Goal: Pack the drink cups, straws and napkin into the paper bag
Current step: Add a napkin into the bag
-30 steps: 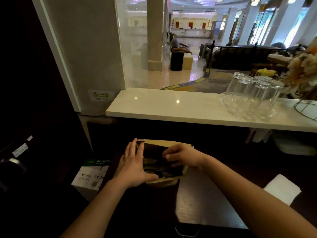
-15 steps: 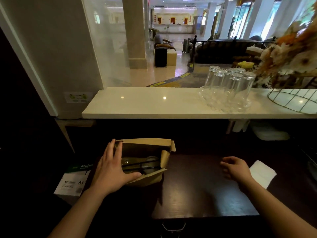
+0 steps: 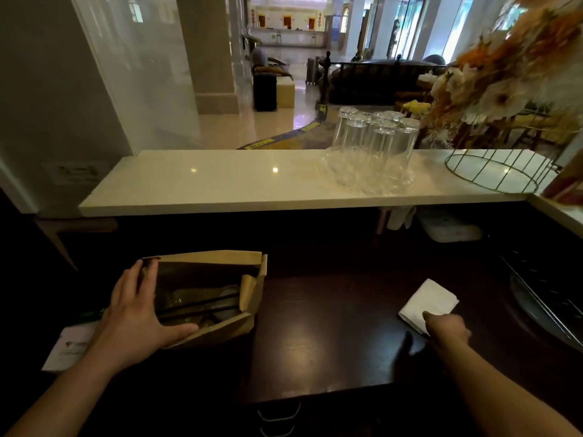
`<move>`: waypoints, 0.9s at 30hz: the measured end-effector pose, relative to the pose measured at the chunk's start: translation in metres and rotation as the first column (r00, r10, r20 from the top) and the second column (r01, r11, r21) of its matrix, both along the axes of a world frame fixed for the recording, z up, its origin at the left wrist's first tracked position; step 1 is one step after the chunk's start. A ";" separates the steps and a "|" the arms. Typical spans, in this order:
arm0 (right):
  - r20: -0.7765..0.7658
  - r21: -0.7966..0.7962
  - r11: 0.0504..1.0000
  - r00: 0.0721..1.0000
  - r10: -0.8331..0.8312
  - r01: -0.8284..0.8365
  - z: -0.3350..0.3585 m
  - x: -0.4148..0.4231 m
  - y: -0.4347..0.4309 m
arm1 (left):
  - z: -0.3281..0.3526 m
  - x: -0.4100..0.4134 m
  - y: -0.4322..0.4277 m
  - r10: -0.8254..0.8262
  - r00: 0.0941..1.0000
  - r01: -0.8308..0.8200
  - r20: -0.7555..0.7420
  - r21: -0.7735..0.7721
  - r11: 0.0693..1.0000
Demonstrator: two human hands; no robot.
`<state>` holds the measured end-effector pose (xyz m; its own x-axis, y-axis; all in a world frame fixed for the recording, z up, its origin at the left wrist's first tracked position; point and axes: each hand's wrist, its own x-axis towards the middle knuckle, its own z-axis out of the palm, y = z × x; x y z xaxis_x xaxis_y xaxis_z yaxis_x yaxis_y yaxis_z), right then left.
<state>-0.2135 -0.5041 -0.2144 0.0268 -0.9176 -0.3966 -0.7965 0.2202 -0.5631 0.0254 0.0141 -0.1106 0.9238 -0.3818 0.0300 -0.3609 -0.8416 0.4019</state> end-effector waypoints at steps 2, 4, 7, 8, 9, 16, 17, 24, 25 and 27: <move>-0.023 0.015 0.999 0.999 0.039 -0.039 -0.002 0.005 -0.004 | 0.003 -0.001 -0.002 0.001 1.000 -0.001 0.002 0.013 1.000; -0.050 0.023 0.997 0.996 0.076 -0.075 -0.002 0.010 -0.008 | 0.005 0.000 -0.003 0.002 1.000 -0.002 -0.003 0.019 1.000; -0.072 0.027 0.991 0.988 0.134 -0.132 -0.006 0.014 -0.013 | 0.004 0.000 -0.005 0.008 1.000 -0.008 0.005 0.019 1.000; -0.081 0.037 0.990 0.987 0.139 -0.137 -0.007 0.015 -0.015 | 0.003 0.001 -0.005 0.009 1.000 -0.009 0.006 0.015 1.000; -0.094 0.049 0.990 0.987 0.134 -0.129 -0.008 0.016 -0.016 | 0.002 0.001 -0.005 0.013 1.000 -0.013 0.004 0.013 1.000; -0.111 0.039 0.985 0.979 0.169 -0.166 -0.025 0.012 -0.026 | -0.005 -0.001 -0.005 0.040 0.998 -0.041 0.054 0.018 0.999; -0.083 0.027 0.987 0.984 0.158 -0.156 -0.026 0.013 -0.027 | -0.003 -0.002 -0.005 0.037 0.998 -0.038 0.052 0.021 0.999; 0.326 -0.029 0.996 0.941 0.092 -0.087 -0.005 0.039 0.002 | 0.010 -0.014 -0.013 0.024 0.999 -0.025 0.030 0.035 0.999; 0.419 -0.026 0.994 0.902 0.105 -0.103 0.005 0.044 0.010 | 0.011 -0.015 -0.014 0.018 0.999 -0.019 0.031 0.034 0.999; 0.529 -0.076 0.977 0.823 0.207 -0.197 0.032 0.055 0.027 | 0.013 -0.017 -0.014 0.005 1.000 -0.006 0.028 0.030 1.000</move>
